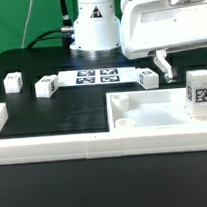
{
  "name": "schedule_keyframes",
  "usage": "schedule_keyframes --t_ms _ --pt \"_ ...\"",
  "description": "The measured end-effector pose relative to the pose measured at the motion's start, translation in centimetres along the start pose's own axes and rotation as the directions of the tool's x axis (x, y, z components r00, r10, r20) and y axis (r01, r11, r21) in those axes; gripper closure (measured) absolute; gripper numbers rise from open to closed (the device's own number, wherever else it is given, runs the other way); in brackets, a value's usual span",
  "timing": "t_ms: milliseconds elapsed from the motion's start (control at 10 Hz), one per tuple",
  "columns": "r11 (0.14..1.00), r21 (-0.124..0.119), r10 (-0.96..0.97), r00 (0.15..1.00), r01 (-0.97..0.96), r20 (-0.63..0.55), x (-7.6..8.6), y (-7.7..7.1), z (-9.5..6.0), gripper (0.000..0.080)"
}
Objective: Assemble one leg
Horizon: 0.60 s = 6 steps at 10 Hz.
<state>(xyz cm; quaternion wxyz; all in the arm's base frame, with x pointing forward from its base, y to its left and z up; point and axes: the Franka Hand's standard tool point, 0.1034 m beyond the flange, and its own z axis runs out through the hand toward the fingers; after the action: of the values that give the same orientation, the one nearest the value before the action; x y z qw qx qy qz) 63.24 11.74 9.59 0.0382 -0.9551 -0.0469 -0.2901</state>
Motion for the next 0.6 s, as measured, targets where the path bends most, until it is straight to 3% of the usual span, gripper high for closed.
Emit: schedule_keyframes --t_ms 100,200,600 --pt "1.0 0.011 0.001 0.996 -0.002 0.092 -0.7 -0.24 0.32 0.015" --pt "1.0 0.023 0.009 0.976 -0.014 0.219 -0.53 -0.24 0.68 0.015" --pt "0.998 0.048 0.008 0.848 -0.04 0.529 0.1 0.29 0.79 0.015"
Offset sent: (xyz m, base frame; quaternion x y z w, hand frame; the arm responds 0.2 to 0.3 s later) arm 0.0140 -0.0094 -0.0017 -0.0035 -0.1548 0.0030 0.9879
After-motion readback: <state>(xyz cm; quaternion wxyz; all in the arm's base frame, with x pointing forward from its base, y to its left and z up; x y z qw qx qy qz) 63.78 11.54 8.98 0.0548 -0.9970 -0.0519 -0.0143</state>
